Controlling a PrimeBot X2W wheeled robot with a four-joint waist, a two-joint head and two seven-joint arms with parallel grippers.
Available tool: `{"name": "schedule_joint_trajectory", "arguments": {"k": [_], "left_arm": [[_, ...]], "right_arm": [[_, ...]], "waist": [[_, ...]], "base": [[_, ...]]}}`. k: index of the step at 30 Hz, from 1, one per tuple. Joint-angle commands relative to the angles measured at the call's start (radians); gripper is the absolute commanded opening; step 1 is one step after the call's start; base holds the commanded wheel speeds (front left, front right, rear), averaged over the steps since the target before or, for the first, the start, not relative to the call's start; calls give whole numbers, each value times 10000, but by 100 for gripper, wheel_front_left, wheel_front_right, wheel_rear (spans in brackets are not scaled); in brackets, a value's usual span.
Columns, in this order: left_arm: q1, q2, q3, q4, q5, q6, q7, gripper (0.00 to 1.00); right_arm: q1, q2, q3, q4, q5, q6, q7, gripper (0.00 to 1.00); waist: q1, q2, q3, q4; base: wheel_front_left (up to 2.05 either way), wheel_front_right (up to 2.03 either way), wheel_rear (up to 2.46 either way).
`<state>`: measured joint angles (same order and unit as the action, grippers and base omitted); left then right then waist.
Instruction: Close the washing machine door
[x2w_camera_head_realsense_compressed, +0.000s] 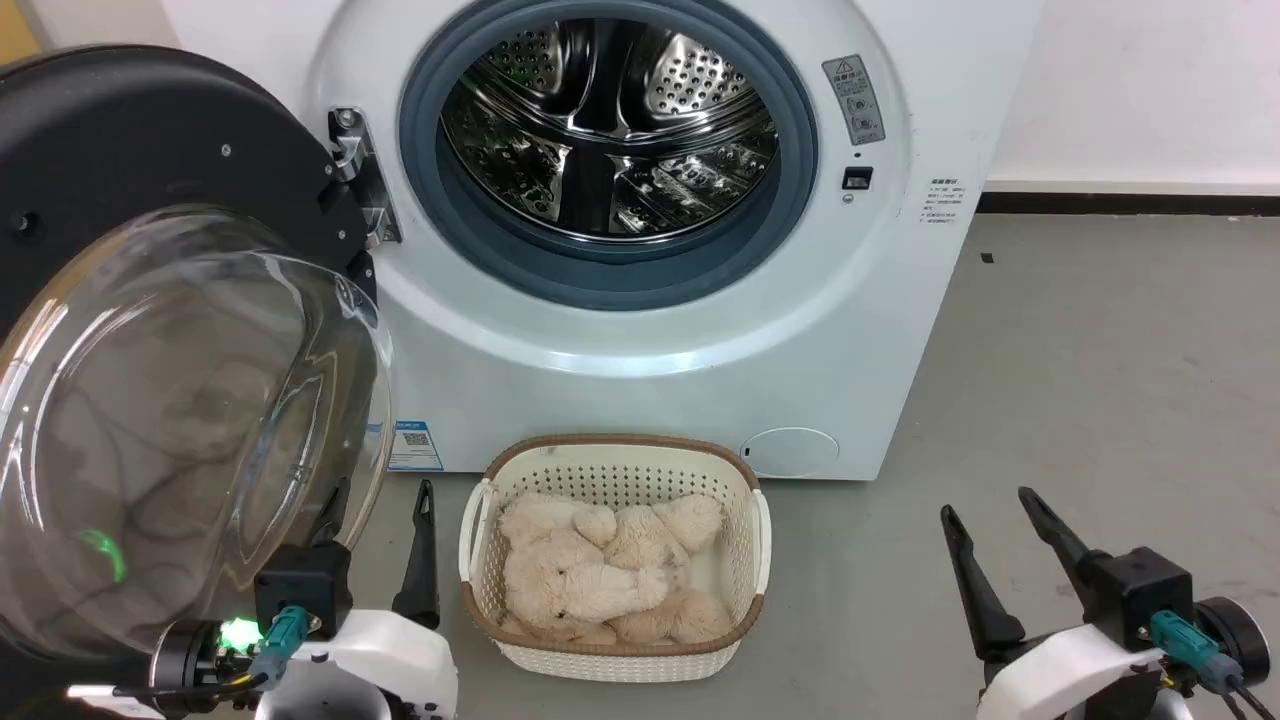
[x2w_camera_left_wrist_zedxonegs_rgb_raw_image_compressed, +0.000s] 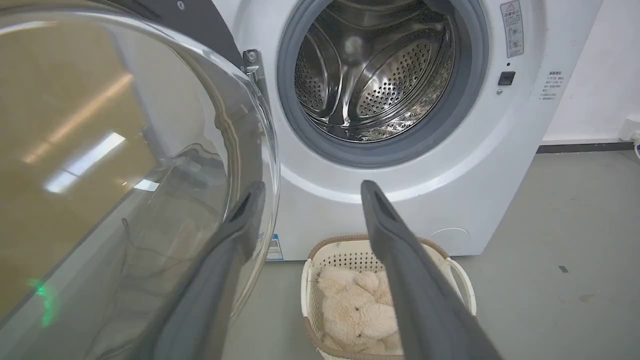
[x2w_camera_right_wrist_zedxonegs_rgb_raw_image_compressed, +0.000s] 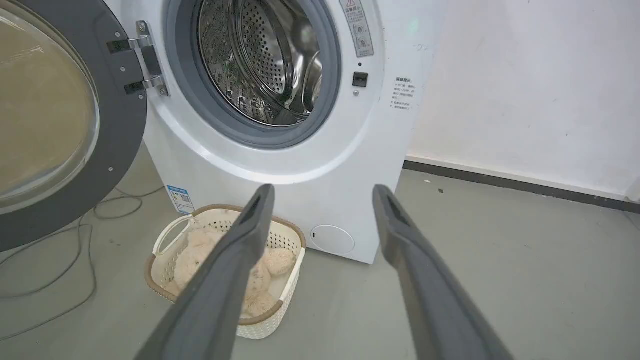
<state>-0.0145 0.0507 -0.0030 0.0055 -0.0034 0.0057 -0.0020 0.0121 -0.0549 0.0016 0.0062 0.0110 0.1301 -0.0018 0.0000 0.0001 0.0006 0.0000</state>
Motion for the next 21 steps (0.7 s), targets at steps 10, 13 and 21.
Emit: {"name": "schedule_joint_trajectory", "arguments": {"k": [10, 13, 21], "left_arm": [[126, -1, -34, -20, -262, 29, -303, 100], [153, -1, -36, -21, -319, 38, -366, 100], [243, -1, -22, -48, -459, 46, -533, 100]], "right_arm": [[64, 6, -59, 29, 285, 1, -305, 100], [82, 7, -73, 18, 347, 1, -368, 100], [147, 10, -14, 21, 402, 1, -535, 100]], "waist": [[0, -1, 19, 87], [0, -1, 10, 155], [0, -1, -30, 427]], "base": [[0, 0, 0], [0, 0, 0], [0, 0, 0]]}}
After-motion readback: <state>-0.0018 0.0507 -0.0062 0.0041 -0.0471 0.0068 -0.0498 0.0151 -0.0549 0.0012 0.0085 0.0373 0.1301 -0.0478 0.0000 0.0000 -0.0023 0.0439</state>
